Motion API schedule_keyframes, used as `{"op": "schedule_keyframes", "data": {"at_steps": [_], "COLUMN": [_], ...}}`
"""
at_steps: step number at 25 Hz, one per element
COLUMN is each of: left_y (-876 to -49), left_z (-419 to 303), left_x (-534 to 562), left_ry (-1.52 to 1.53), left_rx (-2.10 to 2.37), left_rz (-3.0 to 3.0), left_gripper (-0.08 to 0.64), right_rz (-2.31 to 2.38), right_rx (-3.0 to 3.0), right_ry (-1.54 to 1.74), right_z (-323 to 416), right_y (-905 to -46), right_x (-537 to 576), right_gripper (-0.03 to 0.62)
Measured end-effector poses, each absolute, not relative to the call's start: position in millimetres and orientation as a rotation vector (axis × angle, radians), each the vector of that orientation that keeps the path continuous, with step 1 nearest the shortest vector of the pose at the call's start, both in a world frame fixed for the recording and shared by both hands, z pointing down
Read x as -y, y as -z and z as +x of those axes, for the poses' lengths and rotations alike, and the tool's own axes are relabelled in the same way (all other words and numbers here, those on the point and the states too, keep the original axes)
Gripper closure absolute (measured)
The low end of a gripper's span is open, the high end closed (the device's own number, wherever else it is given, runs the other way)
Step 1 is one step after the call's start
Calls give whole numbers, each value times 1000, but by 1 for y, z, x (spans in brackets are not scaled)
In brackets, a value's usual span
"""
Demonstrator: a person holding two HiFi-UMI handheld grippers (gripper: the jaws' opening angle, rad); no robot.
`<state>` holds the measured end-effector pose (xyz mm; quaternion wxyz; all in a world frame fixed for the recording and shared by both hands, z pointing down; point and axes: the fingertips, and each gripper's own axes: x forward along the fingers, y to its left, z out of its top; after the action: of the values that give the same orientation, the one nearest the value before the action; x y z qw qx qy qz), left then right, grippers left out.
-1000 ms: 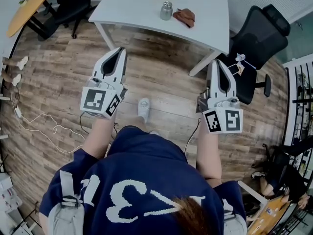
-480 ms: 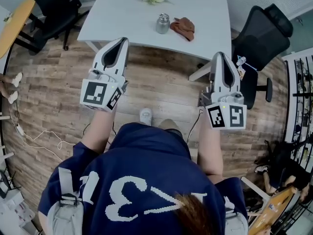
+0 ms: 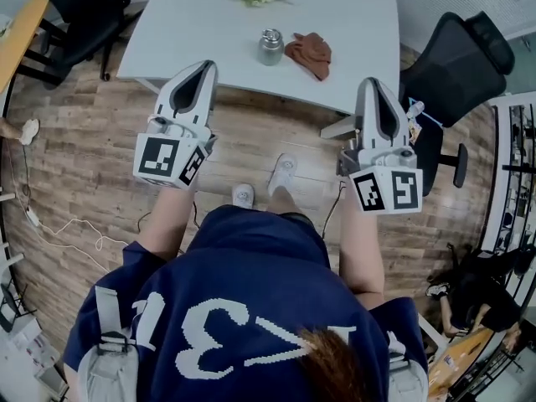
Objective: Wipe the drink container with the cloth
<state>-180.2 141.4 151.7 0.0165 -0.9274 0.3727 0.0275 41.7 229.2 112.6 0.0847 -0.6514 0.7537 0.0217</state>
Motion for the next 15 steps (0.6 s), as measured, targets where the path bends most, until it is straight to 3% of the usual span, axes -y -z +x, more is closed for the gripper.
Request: {"op": "schedule_keyframes", "data": {"at_steps": [15], "left_y": [-146], "left_z": [-81], "left_x": [-48], "left_ry": [-75], "left_rx": [-1306], "left_rz": [-2784], "left_gripper": [543], "right_rz": [-1725], "right_rx": [-2375], "right_ry": [-80], "right_z": [144], "right_y": [-94], "right_x": [-93], "right_gripper": [566]}}
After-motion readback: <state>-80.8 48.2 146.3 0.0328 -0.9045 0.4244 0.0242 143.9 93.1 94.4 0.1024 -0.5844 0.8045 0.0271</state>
